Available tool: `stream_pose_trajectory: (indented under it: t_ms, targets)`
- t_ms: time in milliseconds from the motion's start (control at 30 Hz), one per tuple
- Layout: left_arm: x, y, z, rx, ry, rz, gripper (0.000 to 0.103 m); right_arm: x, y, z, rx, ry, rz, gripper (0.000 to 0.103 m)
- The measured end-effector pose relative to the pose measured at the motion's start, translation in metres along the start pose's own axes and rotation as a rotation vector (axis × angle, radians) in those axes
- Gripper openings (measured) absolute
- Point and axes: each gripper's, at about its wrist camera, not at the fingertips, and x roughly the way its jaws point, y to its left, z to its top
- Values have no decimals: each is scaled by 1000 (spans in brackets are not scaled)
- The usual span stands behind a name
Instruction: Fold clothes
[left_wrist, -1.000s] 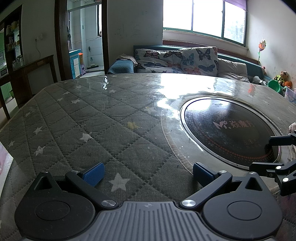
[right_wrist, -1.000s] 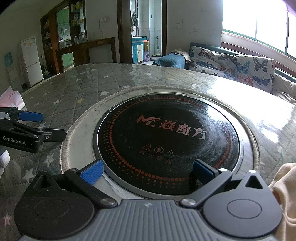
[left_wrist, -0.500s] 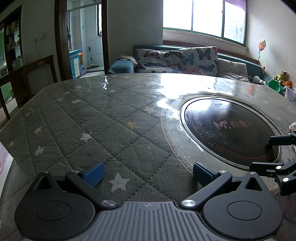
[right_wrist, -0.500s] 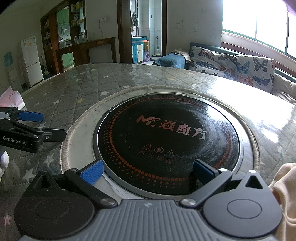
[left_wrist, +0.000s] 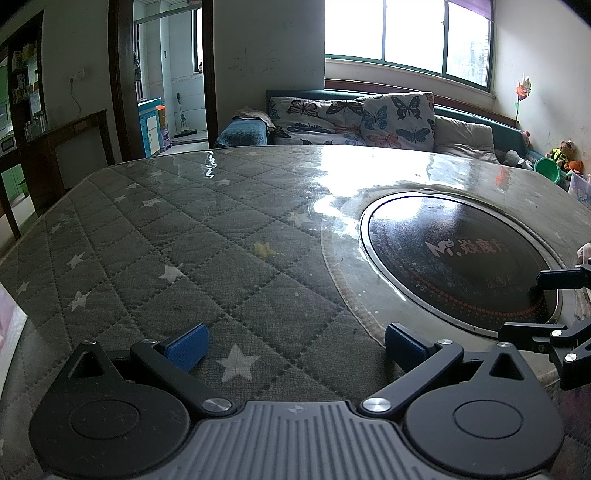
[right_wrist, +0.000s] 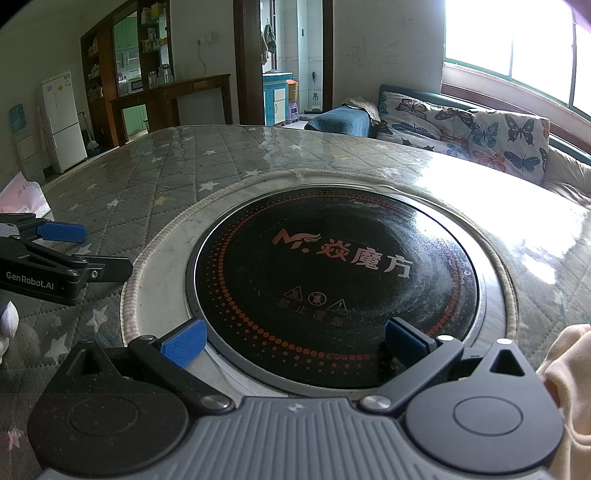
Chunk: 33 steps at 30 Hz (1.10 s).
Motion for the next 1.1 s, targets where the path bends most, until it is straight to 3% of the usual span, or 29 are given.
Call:
stream_pose_trajectory:
  t_ms: [1100]
  targets:
    - [0,-2,1,3,1,6,103,0,-1,0,0,0,0,103]
